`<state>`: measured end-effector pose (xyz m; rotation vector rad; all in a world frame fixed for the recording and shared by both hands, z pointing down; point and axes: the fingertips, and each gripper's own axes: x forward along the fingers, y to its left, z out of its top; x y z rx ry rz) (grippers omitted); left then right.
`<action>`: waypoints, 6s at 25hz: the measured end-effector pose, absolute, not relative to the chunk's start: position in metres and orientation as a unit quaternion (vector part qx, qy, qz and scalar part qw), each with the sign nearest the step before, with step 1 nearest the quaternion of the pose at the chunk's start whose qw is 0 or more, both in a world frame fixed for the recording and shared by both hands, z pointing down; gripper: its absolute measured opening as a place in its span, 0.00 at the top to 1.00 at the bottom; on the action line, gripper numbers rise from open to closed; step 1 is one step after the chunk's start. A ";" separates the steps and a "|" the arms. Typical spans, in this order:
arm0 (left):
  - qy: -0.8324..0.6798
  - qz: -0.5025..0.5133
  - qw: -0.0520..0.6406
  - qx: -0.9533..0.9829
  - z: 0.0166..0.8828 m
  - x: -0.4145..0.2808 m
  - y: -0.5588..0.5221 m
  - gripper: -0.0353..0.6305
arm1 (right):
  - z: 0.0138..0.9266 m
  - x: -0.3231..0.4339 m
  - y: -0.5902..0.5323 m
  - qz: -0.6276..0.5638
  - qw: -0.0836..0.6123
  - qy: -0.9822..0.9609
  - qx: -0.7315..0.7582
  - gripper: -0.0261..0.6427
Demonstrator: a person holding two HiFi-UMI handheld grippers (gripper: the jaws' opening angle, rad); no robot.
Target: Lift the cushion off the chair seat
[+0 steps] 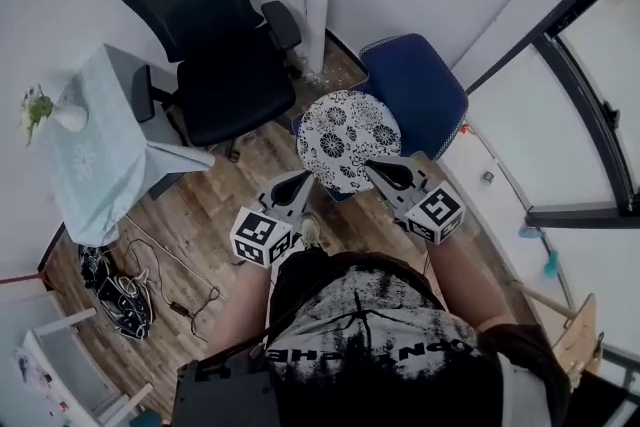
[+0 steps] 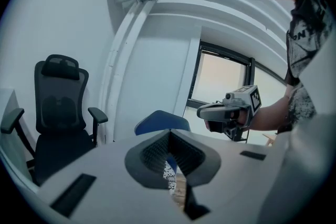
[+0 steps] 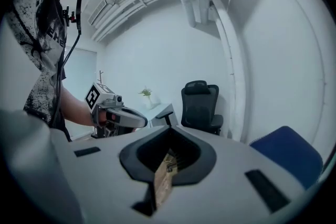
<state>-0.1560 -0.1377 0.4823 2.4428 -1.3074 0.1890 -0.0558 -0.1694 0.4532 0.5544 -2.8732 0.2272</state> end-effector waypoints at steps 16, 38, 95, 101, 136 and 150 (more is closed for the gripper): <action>-0.369 0.147 0.200 0.896 0.558 -0.172 -0.214 0.93 | 0.512 -0.060 -0.218 0.108 0.176 -0.933 0.295 0.94; -0.491 0.211 0.380 0.755 0.773 -0.196 -0.244 0.92 | 0.588 -0.060 -0.254 0.096 0.252 -0.955 0.121 0.94; -0.500 0.135 0.491 0.700 0.929 -0.197 -0.304 0.91 | 0.689 -0.086 -0.284 0.147 0.230 -0.958 0.089 0.94; -0.479 0.125 0.456 0.740 0.878 -0.181 -0.324 0.91 | 0.669 -0.092 -0.298 0.126 0.225 -0.962 0.094 0.94; -0.520 0.050 0.215 0.825 0.513 -0.195 -0.342 0.91 | 0.497 -0.042 -0.343 0.044 0.139 -0.969 0.200 0.94; -0.531 0.063 0.136 0.834 0.461 -0.201 -0.317 0.91 | 0.448 -0.050 -0.336 0.029 0.099 -0.974 0.200 0.94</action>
